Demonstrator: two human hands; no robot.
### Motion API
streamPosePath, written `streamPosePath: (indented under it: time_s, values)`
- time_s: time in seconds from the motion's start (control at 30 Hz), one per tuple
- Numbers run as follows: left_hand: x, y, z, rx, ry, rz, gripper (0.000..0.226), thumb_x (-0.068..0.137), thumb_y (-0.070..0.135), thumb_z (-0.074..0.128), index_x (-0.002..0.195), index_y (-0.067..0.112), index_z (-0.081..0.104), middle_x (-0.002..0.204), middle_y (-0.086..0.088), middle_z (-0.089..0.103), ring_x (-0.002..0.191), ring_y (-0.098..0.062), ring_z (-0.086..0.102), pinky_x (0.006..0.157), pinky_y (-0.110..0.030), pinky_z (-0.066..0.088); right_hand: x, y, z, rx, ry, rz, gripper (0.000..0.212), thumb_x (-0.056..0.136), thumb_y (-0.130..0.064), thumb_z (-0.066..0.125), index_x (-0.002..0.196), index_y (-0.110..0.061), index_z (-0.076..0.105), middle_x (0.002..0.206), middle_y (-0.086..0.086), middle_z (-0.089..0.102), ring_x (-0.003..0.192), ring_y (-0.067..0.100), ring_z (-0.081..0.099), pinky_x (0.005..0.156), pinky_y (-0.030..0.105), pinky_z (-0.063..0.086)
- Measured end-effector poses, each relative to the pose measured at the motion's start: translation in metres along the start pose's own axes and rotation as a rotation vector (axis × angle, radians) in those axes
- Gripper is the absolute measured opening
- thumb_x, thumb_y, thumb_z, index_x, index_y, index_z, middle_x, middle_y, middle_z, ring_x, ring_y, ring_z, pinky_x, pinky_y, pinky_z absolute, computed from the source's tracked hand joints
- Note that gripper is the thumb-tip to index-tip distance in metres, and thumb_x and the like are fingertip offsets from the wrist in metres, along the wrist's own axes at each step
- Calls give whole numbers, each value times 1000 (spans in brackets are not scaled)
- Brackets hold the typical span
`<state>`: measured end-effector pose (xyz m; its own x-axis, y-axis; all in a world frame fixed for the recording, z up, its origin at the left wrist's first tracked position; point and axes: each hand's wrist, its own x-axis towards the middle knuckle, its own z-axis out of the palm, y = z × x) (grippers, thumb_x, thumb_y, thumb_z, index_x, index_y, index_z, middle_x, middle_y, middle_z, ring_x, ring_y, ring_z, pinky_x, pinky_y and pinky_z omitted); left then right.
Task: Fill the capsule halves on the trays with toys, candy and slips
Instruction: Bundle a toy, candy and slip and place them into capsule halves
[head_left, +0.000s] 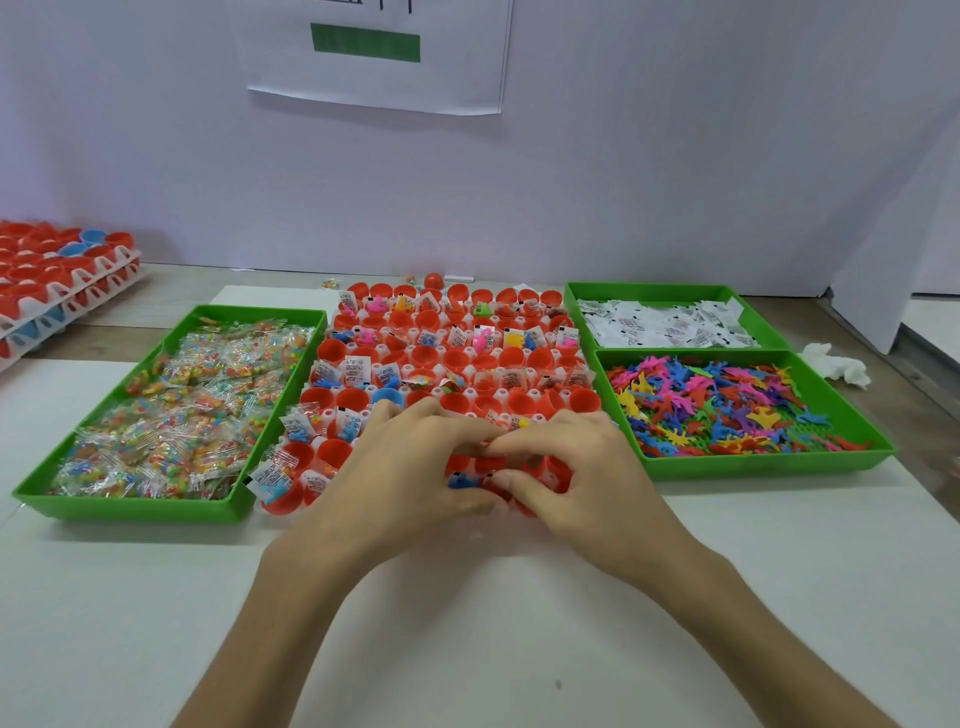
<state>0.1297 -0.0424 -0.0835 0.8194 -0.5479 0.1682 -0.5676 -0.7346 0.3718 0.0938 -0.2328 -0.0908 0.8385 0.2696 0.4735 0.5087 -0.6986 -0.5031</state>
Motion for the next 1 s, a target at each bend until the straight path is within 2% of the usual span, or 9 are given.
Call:
streamPosePath:
  time_s: [0.1,0.2,0.3,0.47,0.63,0.8,0.87,0.93,1.0]
  values:
    - [-1,0,-1,-12,4,6,45,80,56,72,123,48,61,85,46,43,101,18,33,78,-28,21,1,-1,-3,-15,22,-4,17,84,-35,71,100,-34,76,78,-37,54,86,-11,51,91,21,34]
    - [-1,1,-3,-59,-2,3,47,79,54,73,124,49,61,87,47,45,101,20,32,78,-29,21,2,0,-9,-10,46,-6,13,86,-32,71,97,-32,77,82,-29,65,87,-5,57,93,23,35]
    - [-1,0,-8,-120,11,-9,55,76,57,75,128,50,59,100,39,62,101,16,36,82,-31,24,5,2,-16,29,135,11,10,88,-27,70,94,-27,78,87,-23,72,87,1,64,91,27,42]
    - [-5,1,-21,-310,86,-53,53,71,59,71,120,38,69,103,27,72,108,-1,58,95,-37,49,8,12,-29,98,286,80,10,90,-14,70,92,-19,77,86,-17,73,84,4,67,79,16,50]
    - [-6,-4,-29,-391,366,-113,18,90,31,67,105,29,76,97,23,72,96,3,63,86,-14,49,10,22,-38,123,374,166,12,90,-9,69,91,-18,77,82,-14,73,80,5,69,75,11,49]
    - [-14,-37,-52,-427,570,-343,16,92,17,69,96,32,75,90,24,71,85,12,65,68,-6,49,24,55,-66,99,421,339,15,92,-13,68,90,-26,75,85,-14,73,79,3,68,70,7,49]
    - [-12,-56,-62,-325,552,-453,14,91,19,70,97,30,76,91,23,70,83,8,65,68,-10,44,35,76,-76,34,405,414,14,92,-12,68,93,-24,76,87,-10,74,78,2,66,65,5,46]
    - [-8,-75,-69,-207,507,-560,12,92,22,69,101,27,76,100,12,73,86,1,64,71,-19,45,48,95,-79,-79,376,458,13,92,-10,67,96,-16,78,89,1,75,75,5,64,62,12,45]
    - [-3,-91,-72,-94,466,-638,17,93,28,69,108,23,75,114,3,72,95,-10,63,85,-35,52,61,112,-79,-182,310,492,13,92,-10,66,100,-11,77,95,9,76,71,6,60,63,19,42]
